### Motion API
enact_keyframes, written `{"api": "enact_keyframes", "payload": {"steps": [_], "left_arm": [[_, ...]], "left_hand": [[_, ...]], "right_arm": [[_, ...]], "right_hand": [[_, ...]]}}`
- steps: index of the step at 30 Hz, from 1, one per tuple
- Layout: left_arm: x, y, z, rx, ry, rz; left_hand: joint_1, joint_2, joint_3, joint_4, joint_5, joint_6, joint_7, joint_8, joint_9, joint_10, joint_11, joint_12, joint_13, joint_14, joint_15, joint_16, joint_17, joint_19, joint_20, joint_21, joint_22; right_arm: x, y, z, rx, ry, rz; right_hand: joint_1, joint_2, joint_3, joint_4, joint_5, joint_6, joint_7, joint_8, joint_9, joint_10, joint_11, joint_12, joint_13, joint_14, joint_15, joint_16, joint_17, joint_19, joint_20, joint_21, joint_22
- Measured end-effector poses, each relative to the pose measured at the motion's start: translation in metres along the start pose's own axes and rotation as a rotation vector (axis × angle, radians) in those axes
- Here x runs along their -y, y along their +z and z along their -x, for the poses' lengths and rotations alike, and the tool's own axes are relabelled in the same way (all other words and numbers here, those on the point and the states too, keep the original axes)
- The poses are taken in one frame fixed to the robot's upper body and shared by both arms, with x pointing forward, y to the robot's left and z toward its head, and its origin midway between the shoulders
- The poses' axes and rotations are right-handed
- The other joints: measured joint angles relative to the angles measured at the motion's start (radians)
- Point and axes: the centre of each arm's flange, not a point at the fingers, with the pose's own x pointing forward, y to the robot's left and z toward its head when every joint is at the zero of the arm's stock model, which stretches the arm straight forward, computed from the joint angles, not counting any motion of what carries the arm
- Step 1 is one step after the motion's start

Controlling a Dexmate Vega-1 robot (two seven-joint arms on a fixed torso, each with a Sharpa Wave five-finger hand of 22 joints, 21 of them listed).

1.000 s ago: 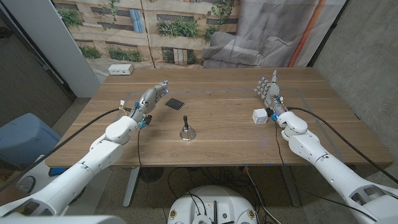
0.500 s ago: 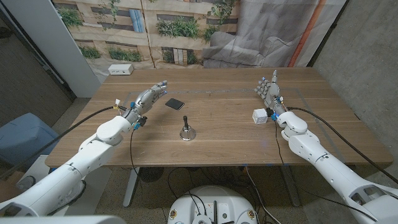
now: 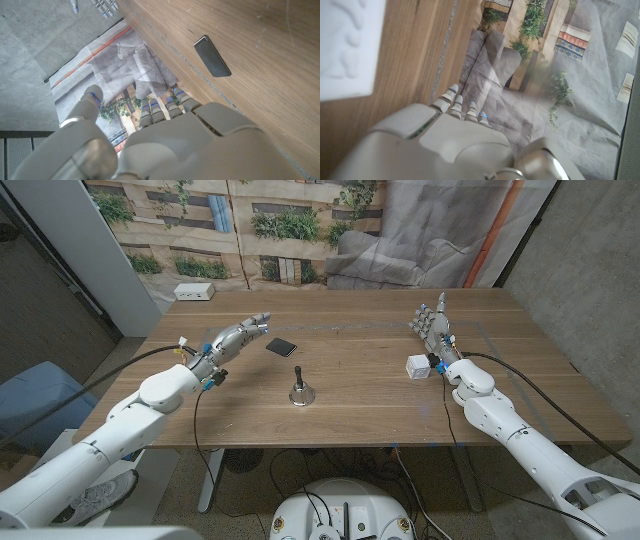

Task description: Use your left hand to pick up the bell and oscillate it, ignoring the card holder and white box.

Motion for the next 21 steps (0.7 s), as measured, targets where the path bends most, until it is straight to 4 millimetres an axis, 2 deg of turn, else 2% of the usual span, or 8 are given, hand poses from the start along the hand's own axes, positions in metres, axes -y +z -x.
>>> {"api": "enact_keyframes", "payload": {"steps": [8, 16, 21], "left_arm": [[0.004, -0.001, 0.012, -0.013, -0.033, -0.027], [0.01, -0.002, 0.019, -0.017, -0.072, -0.046], [0.014, -0.004, 0.023, -0.023, -0.096, -0.054]], "left_hand": [[0.022, -0.022, 0.0, 0.0, 0.0, 0.011, -0.011, 0.008, 0.0, 0.018, -0.007, 0.007, 0.0, 0.013, 0.005, 0.0, 0.0, 0.003, -0.002, 0.0, -0.002], [0.04, -0.04, 0.0, 0.0, 0.0, 0.011, -0.011, 0.008, 0.0, 0.019, -0.007, 0.007, 0.0, 0.013, 0.005, 0.0, 0.002, 0.008, 0.0, 0.0, -0.002], [0.064, -0.064, -0.003, 0.003, 0.0, 0.007, -0.015, 0.008, 0.0, 0.029, -0.017, 0.007, 0.0, 0.013, 0.005, 0.0, 0.005, 0.011, -0.004, 0.0, 0.001]], "right_arm": [[0.0, 0.0, 0.0, 0.0, -0.001, 0.0], [0.0, 0.0, 0.0, 0.0, -0.002, 0.0], [0.0, 0.0, 0.0, 0.0, -0.003, 0.0]], "right_hand": [[0.0, 0.0, 0.0, 0.0, 0.0, 0.0, 0.0, 0.0, 0.0, 0.0, 0.0, 0.0, 0.0, 0.0, 0.0, 0.0, 0.0, 0.0, 0.0, 0.0, 0.0], [0.0, 0.0, 0.0, 0.0, 0.0, 0.0, 0.0, 0.0, 0.0, 0.0, 0.0, 0.0, 0.0, 0.0, 0.0, 0.0, 0.0, 0.0, 0.0, 0.0, 0.0], [0.0, 0.0, 0.0, 0.0, 0.0, 0.0, 0.0, 0.0, 0.0, 0.0, 0.0, 0.0, 0.0, 0.0, 0.0, 0.0, 0.0, 0.0, 0.0, 0.0, 0.0]]}}
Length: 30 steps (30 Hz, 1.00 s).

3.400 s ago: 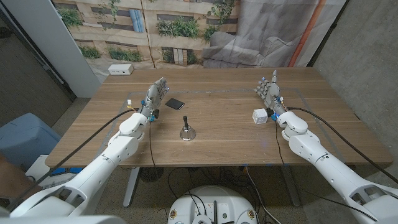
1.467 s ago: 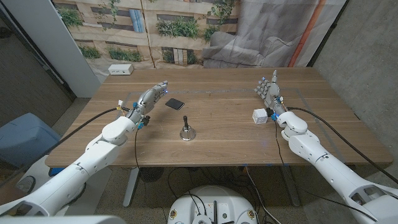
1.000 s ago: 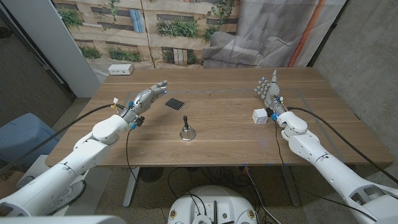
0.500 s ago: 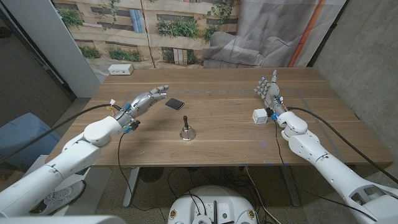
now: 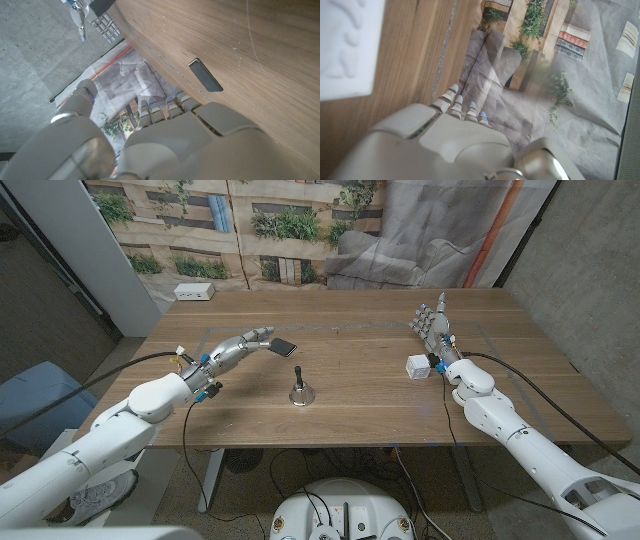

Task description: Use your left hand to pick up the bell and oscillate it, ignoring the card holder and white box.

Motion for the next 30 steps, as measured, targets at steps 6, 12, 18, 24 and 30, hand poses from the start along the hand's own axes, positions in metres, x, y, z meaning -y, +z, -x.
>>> {"api": "enact_keyframes", "payload": {"steps": [6, 12, 18, 24, 30], "left_arm": [[0.007, -0.002, 0.004, -0.006, -0.034, -0.009], [0.014, -0.004, 0.008, -0.01, -0.06, -0.011], [0.021, -0.004, 0.011, -0.005, -0.09, -0.02], [0.029, -0.004, 0.013, 0.009, -0.12, -0.035], [0.037, -0.006, 0.015, 0.014, -0.138, -0.052]], "left_hand": [[0.022, -0.011, 0.0, 0.0, 0.0, 0.004, -0.01, 0.0, 0.0, 0.001, -0.013, 0.0, 0.0, -0.004, -0.004, 0.0, 0.0, 0.007, 0.004, 0.0, 0.0], [0.036, -0.026, 0.0, 0.0, 0.0, 0.011, -0.017, 0.007, 0.0, 0.014, -0.025, 0.0, 0.0, -0.004, -0.004, 0.0, 0.0, 0.011, 0.0, 0.0, 0.0], [0.057, -0.036, 0.0, 0.0, 0.005, 0.026, -0.024, 0.014, 0.0, 0.026, -0.03, 0.0, 0.0, -0.004, -0.004, 0.0, 0.0, 0.016, 0.002, 0.0, 0.0], [0.068, -0.047, 0.0, 0.0, 0.009, 0.026, -0.024, 0.014, 0.0, 0.035, -0.029, 0.0, 0.0, -0.008, 0.0, 0.0, 0.0, 0.016, 0.002, 0.0, 0.0], [0.084, -0.055, 0.0, 0.0, 0.009, 0.029, -0.027, 0.014, 0.0, 0.036, -0.029, 0.0, 0.0, -0.013, -0.005, 0.0, 0.0, 0.019, 0.006, 0.0, 0.0]], "right_arm": [[0.0, 0.0, 0.0, 0.0, -0.001, 0.0], [0.0, 0.0, 0.0, 0.0, -0.001, 0.0], [0.0, 0.0, 0.0, 0.0, -0.001, 0.0], [0.0, 0.0, 0.0, 0.0, 0.0, 0.0], [0.0, 0.0, 0.0, 0.0, 0.0, 0.0]], "right_hand": [[0.0, 0.0, 0.0, 0.0, 0.0, 0.0, 0.0, 0.0, 0.0, 0.0, 0.0, 0.0, 0.0, 0.0, 0.0, 0.0, 0.0, 0.0, 0.0, 0.0, 0.0], [0.0, 0.0, 0.0, 0.0, 0.0, 0.0, 0.0, 0.0, 0.0, 0.0, 0.0, 0.0, 0.0, 0.0, 0.0, 0.0, 0.0, 0.0, 0.0, 0.0, 0.0], [0.0, 0.0, 0.0, 0.0, 0.0, 0.0, 0.0, 0.0, 0.0, 0.0, 0.0, 0.0, 0.0, 0.0, 0.0, 0.0, 0.0, 0.0, 0.0, 0.0, 0.0], [0.0, 0.0, 0.0, 0.0, 0.0, 0.0, 0.0, 0.0, 0.0, 0.0, 0.0, 0.0, 0.0, 0.0, 0.0, 0.0, 0.0, 0.0, 0.0, 0.0, 0.0], [0.0, 0.0, 0.0, 0.0, 0.0, 0.0, 0.0, 0.0, 0.0, 0.0, 0.0, 0.0, 0.0, 0.0, 0.0, 0.0, 0.0, 0.0, 0.0, 0.0, 0.0]]}}
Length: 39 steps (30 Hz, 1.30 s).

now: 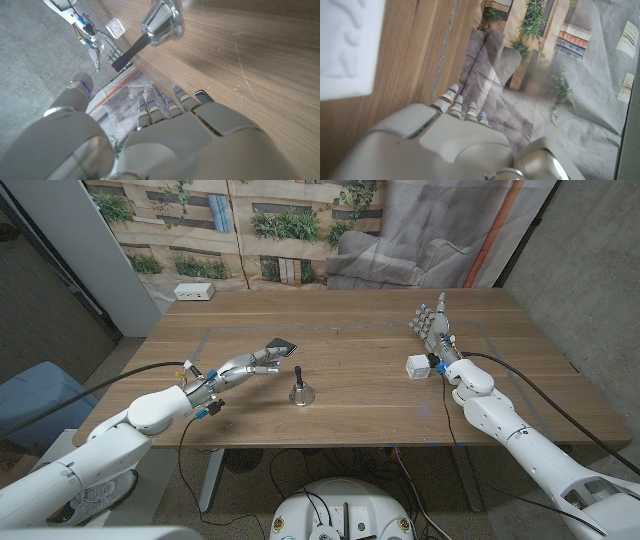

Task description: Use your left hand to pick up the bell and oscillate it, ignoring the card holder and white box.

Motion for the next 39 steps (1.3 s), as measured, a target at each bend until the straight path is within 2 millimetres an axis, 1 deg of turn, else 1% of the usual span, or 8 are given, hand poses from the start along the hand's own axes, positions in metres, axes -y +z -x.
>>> {"api": "enact_keyframes", "payload": {"steps": [9, 12, 20, 22, 26, 31, 34, 39], "left_arm": [[0.011, -0.003, -0.001, 0.003, 0.01, -0.025], [0.014, -0.003, -0.002, 0.005, 0.018, -0.035], [0.025, -0.005, -0.009, 0.013, 0.038, -0.054], [0.027, -0.005, -0.01, 0.015, 0.044, -0.064], [0.032, -0.006, -0.012, 0.017, 0.057, -0.071], [0.037, -0.008, -0.014, 0.016, 0.076, -0.074], [0.04, -0.009, -0.015, 0.014, 0.086, -0.073], [0.045, -0.011, -0.017, 0.006, 0.11, -0.072]], "left_hand": [[0.045, -0.006, 0.0, 0.0, 0.008, 0.025, 0.004, 0.004, 0.0, 0.029, -0.003, 0.0, 0.0, -0.011, 0.0, 0.0, 0.0, -0.004, 0.004, 0.0, 0.0], [0.071, -0.008, 0.0, 0.0, 0.008, 0.041, 0.006, 0.014, 0.0, 0.045, -0.005, 0.004, 0.0, -0.01, 0.001, 0.0, 0.0, 0.001, 0.009, 0.0, 0.0], [0.15, -0.016, 0.0, 0.0, 0.003, 0.105, 0.0, 0.026, 0.0, 0.103, -0.015, 0.004, 0.0, 0.034, 0.004, 0.009, 0.0, 0.022, 0.018, 0.0, 0.0], [0.171, -0.021, 0.0, 0.0, 0.003, 0.125, 0.005, 0.036, 0.0, 0.123, -0.016, 0.004, 0.0, 0.05, 0.003, 0.009, 0.0, 0.034, 0.016, 0.005, 0.0], [0.196, -0.031, 0.0, 0.0, -0.001, 0.146, 0.015, 0.041, 0.0, 0.148, -0.016, 0.004, 0.0, 0.067, -0.002, 0.009, 0.0, 0.052, 0.016, 0.008, 0.0], [0.221, -0.032, -0.001, 0.001, -0.001, 0.165, 0.024, 0.041, 0.0, 0.171, -0.012, 0.004, 0.0, 0.084, 0.001, 0.009, 0.0, 0.058, 0.021, 0.008, 0.0], [0.24, -0.029, -0.004, 0.004, -0.005, 0.182, 0.03, 0.045, 0.0, 0.192, -0.009, 0.004, 0.0, 0.101, 0.0, 0.009, -0.001, 0.066, 0.016, 0.008, 0.0], [0.268, -0.033, -0.021, 0.004, -0.005, 0.215, 0.041, 0.052, 0.0, 0.23, -0.01, 0.011, 0.0, 0.13, -0.001, 0.009, -0.003, 0.08, 0.02, 0.008, 0.0]], "right_arm": [[0.0, 0.0, 0.0, 0.0, -0.001, 0.0], [0.0, 0.0, 0.0, 0.0, -0.001, 0.0], [0.0, 0.0, 0.0, 0.0, 0.0, 0.0], [0.0, 0.0, 0.0, 0.0, 0.0, 0.0], [0.0, 0.0, 0.0, 0.0, 0.001, 0.0], [0.0, 0.0, 0.0, 0.0, 0.001, 0.0], [0.0, 0.0, 0.0, 0.0, 0.0, 0.0], [0.0, 0.0, 0.0, 0.001, 0.0, 0.0]], "right_hand": [[0.0, 0.0, 0.0, 0.0, 0.0, 0.0, 0.0, 0.0, 0.0, 0.0, 0.0, 0.0, 0.0, 0.0, 0.0, 0.0, 0.0, 0.0, 0.0, 0.0, 0.0], [0.0, 0.0, 0.0, 0.0, 0.0, 0.0, 0.0, 0.0, 0.0, 0.0, 0.0, 0.0, 0.0, 0.0, 0.0, 0.0, 0.0, 0.0, 0.0, 0.0, 0.0], [0.0, 0.0, 0.0, 0.0, 0.0, 0.0, 0.0, 0.0, 0.0, 0.0, 0.0, 0.0, 0.0, 0.0, 0.0, 0.0, 0.0, 0.0, 0.0, 0.0, 0.0], [0.0, 0.0, 0.0, 0.0, 0.0, 0.0, 0.0, 0.0, 0.0, 0.0, 0.0, 0.0, 0.0, 0.0, 0.0, 0.0, 0.0, 0.0, 0.0, 0.0, 0.0], [0.0, 0.0, 0.0, 0.0, 0.0, 0.0, 0.0, 0.0, 0.0, 0.0, 0.0, 0.0, 0.0, 0.0, 0.0, 0.0, 0.0, 0.0, 0.0, 0.0, 0.0], [0.0, 0.0, 0.0, 0.0, 0.0, 0.0, 0.0, 0.0, 0.0, 0.0, 0.0, 0.0, 0.0, 0.0, 0.0, 0.0, 0.0, 0.0, 0.0, 0.0, 0.0], [0.0, 0.0, 0.0, 0.0, 0.0, 0.0, 0.0, 0.0, 0.0, 0.0, 0.0, 0.0, 0.0, 0.0, 0.0, 0.0, 0.0, 0.0, 0.0, 0.0, 0.0], [0.0, 0.0, 0.0, 0.0, 0.0, 0.0, 0.0, 0.0, 0.0, 0.0, 0.0, 0.0, 0.0, 0.0, 0.0, 0.0, 0.0, 0.0, 0.0, 0.0, 0.0]]}}
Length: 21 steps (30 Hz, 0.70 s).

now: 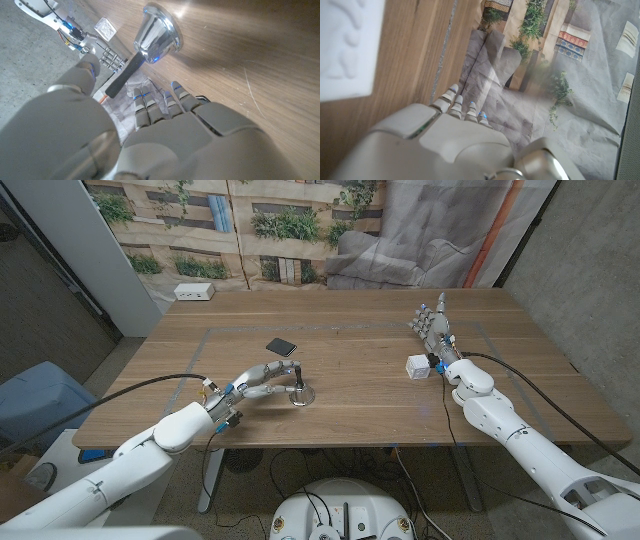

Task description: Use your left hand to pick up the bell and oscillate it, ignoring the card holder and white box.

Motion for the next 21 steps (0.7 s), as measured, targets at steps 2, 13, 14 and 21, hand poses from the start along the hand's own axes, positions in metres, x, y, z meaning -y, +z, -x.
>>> {"api": "enact_keyframes", "payload": {"steps": [2, 13, 14, 21], "left_arm": [[0.002, 0.0, -0.001, -0.001, 0.005, 0.002], [0.01, -0.002, -0.008, -0.008, 0.041, 0.009], [0.01, -0.002, -0.009, -0.008, 0.043, 0.009], [0.014, -0.003, -0.012, -0.016, 0.064, 0.013]], "left_hand": [[0.008, 0.001, -0.004, 0.004, 0.0, 0.011, 0.004, 0.0, 0.0, 0.012, -0.002, 0.0, 0.0, 0.008, -0.001, 0.0, 0.0, 0.002, 0.002, 0.0, 0.0], [0.063, 0.022, -0.044, 0.011, 0.0, 0.117, 0.024, 0.016, 0.0, 0.13, 0.001, 0.005, 0.0, 0.088, -0.002, 0.007, 0.0, 0.034, -0.002, 0.0, 0.0], [0.065, 0.024, -0.05, 0.011, 0.0, 0.129, 0.028, 0.016, 0.0, 0.142, 0.002, 0.005, 0.0, 0.097, -0.002, 0.007, 0.0, 0.034, -0.002, 0.0, 0.001], [0.093, 0.037, -0.089, 0.015, -0.004, 0.243, 0.056, 0.016, 0.0, 0.252, 0.015, 0.005, -0.002, 0.174, -0.004, 0.011, 0.0, 0.068, -0.007, 0.0, 0.005]], "right_arm": [[0.0, 0.0, 0.0, 0.0, 0.0, 0.0], [0.0, 0.0, 0.0, 0.0, -0.001, 0.0], [0.0, 0.0, 0.0, 0.0, -0.001, 0.0], [0.0, 0.0, 0.0, 0.0, -0.002, 0.0]], "right_hand": [[0.0, 0.0, 0.0, 0.0, 0.0, 0.0, 0.0, 0.0, 0.0, 0.0, 0.0, 0.0, 0.0, 0.0, 0.0, 0.0, 0.0, 0.0, 0.0, 0.0, 0.0], [0.0, 0.0, 0.0, 0.0, 0.0, 0.0, 0.0, 0.0, 0.0, 0.0, 0.0, 0.0, 0.0, 0.0, 0.0, 0.0, 0.0, 0.0, 0.0, 0.0, 0.0], [0.0, 0.0, 0.0, 0.0, 0.0, 0.0, 0.0, 0.0, 0.0, 0.0, 0.0, 0.0, 0.0, 0.0, 0.0, 0.0, 0.0, 0.0, 0.0, 0.0, 0.0], [0.0, 0.0, 0.0, 0.0, 0.0, 0.0, 0.0, 0.0, 0.0, 0.0, 0.0, 0.0, 0.0, 0.0, 0.0, 0.0, 0.0, 0.0, 0.0, 0.0, 0.0]]}}
